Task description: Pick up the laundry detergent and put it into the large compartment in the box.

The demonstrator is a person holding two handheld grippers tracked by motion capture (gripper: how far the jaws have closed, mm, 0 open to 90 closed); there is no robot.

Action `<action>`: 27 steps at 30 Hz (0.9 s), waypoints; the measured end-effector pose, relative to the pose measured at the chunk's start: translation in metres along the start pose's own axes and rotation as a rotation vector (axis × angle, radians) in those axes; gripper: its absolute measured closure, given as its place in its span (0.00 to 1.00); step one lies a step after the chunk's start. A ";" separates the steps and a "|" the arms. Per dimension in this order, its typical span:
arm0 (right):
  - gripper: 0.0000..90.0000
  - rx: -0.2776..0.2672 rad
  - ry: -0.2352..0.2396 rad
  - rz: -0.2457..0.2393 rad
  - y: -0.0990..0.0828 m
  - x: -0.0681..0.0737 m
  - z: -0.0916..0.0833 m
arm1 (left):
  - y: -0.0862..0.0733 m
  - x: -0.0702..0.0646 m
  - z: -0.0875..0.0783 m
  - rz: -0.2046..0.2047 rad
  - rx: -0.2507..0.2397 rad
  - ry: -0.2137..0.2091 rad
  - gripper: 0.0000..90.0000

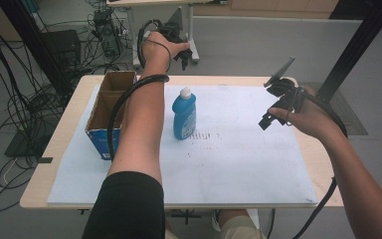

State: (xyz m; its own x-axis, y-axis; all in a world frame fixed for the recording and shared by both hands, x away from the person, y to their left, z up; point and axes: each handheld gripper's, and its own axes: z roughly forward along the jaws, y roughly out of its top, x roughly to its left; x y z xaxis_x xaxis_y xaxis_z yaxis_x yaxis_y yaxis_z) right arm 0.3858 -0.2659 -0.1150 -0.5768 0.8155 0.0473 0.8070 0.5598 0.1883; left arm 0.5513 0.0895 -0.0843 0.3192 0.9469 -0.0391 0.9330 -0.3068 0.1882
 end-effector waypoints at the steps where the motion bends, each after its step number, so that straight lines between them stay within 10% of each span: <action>1: 0.11 -0.001 0.001 -0.001 0.000 0.000 0.000 | 0.000 0.000 0.000 0.000 0.001 0.000 0.07; 27: 0.11 0.002 0.011 -0.002 -0.001 0.001 0.005 | -0.008 0.003 -0.008 0.025 -0.013 -0.050 0.07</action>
State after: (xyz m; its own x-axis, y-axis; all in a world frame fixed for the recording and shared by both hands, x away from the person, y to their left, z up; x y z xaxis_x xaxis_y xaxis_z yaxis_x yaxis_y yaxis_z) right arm 0.3851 -0.2654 -0.1197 -0.5795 0.8130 0.0575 0.8062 0.5615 0.1865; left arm 0.5434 0.0955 -0.0776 0.3507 0.9328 -0.0831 0.9224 -0.3287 0.2028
